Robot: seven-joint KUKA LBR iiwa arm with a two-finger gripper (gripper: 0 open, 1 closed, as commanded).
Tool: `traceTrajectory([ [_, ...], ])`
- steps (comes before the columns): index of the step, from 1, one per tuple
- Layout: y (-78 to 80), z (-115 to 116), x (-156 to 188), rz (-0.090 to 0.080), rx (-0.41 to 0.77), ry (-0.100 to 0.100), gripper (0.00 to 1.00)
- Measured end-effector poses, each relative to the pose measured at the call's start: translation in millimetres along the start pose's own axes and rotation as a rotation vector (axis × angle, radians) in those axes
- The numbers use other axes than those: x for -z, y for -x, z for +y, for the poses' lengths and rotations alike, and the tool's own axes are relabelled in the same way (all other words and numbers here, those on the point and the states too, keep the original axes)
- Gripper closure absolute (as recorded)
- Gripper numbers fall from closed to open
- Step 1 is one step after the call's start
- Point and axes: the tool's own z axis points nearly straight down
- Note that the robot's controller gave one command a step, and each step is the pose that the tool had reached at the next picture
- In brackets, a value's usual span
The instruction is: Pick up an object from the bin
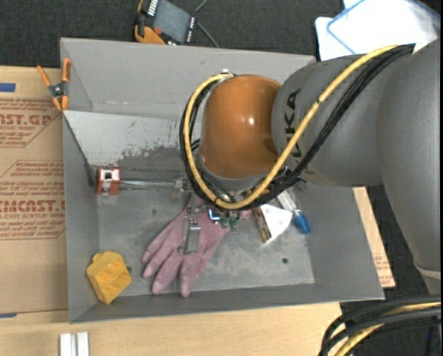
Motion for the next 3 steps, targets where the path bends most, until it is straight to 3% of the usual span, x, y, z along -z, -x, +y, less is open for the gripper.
traceTrajectory([
  [1, -25.0, -20, -86, 0.002, 0.124, 0.000, 0.00],
  [2, -46.7, -11, -70, -0.008, 0.092, 0.004, 1.00],
  [3, -46.7, -12, -70, -0.008, 0.092, 0.004, 1.00],
])
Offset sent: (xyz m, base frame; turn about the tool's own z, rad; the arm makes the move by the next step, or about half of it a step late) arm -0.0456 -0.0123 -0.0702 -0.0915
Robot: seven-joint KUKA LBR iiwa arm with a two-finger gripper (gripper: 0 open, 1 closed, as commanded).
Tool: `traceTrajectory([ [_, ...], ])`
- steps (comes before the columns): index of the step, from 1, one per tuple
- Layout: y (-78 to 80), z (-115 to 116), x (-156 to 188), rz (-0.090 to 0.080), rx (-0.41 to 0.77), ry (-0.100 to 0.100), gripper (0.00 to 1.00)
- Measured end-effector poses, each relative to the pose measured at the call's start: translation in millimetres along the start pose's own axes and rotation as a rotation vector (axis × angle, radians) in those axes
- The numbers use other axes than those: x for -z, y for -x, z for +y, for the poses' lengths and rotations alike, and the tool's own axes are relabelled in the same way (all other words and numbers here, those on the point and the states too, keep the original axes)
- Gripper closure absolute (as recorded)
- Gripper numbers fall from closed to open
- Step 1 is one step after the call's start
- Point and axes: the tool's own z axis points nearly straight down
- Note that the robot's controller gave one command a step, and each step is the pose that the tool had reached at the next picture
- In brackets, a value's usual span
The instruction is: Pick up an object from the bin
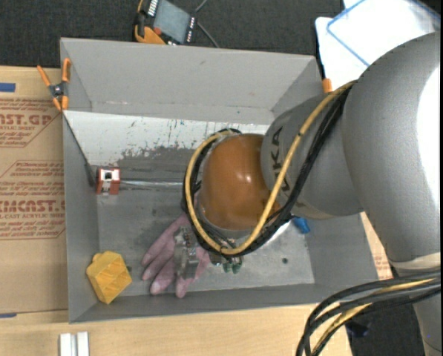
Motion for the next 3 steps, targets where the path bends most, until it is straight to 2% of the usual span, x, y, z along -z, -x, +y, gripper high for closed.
traceTrajectory([
  [1, 8.4, 7.9, -37.0, -0.007, -0.006, 0.002, 0.00],
  [2, 8.3, 7.8, -36.6, -0.006, -0.007, 0.003, 1.00],
  [3, 8.3, 7.8, -36.6, -0.006, -0.007, 0.003, 1.00],
])
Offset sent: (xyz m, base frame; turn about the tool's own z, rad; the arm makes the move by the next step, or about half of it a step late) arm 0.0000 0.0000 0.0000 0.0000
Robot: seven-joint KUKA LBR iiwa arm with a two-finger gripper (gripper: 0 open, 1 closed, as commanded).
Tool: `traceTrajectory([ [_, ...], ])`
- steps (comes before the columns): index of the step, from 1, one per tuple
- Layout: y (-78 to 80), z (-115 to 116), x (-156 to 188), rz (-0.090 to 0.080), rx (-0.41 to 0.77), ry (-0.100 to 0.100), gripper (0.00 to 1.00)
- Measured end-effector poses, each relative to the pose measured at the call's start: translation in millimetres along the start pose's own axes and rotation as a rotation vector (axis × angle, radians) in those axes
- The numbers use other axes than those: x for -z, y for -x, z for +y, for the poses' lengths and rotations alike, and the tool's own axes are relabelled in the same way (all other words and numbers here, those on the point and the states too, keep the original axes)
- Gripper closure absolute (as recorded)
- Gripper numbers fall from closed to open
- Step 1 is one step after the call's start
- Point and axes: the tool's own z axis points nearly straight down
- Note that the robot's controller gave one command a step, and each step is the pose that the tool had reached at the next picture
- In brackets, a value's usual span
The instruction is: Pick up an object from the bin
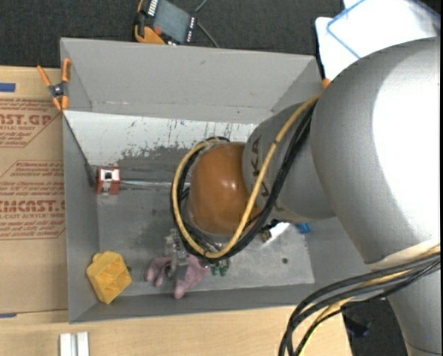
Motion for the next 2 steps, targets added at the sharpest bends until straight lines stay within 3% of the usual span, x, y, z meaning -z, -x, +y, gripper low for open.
traceTrajectory([
  [1, -2.7, -1, 6, 0.002, -0.001, 0.000, 1.00],
  [2, 46.1, 10, 55, -0.006, -0.121, 0.003, 1.00],
])
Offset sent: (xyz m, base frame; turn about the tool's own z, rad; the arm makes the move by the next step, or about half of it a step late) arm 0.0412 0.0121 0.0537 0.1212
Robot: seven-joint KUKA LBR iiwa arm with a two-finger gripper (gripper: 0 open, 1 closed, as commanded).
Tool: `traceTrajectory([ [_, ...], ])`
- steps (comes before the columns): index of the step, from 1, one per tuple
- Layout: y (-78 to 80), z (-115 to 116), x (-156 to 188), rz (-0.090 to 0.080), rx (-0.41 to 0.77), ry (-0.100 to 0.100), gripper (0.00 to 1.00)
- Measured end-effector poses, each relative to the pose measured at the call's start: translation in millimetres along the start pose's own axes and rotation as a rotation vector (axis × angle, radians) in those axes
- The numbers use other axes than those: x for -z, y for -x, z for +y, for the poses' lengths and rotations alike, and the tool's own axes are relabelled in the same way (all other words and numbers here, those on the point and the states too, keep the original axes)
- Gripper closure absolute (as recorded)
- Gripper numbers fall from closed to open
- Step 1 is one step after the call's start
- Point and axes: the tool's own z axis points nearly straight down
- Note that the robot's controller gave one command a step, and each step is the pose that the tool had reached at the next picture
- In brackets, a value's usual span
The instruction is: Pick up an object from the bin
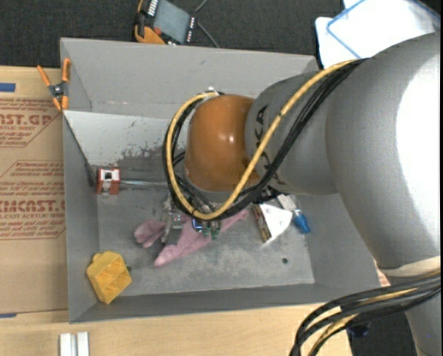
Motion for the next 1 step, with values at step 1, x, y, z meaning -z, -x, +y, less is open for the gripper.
traceTrajectory([
  [1, -37.4, -23.0, 58.9, 0.015, 0.086, -0.005, 1.00],
])
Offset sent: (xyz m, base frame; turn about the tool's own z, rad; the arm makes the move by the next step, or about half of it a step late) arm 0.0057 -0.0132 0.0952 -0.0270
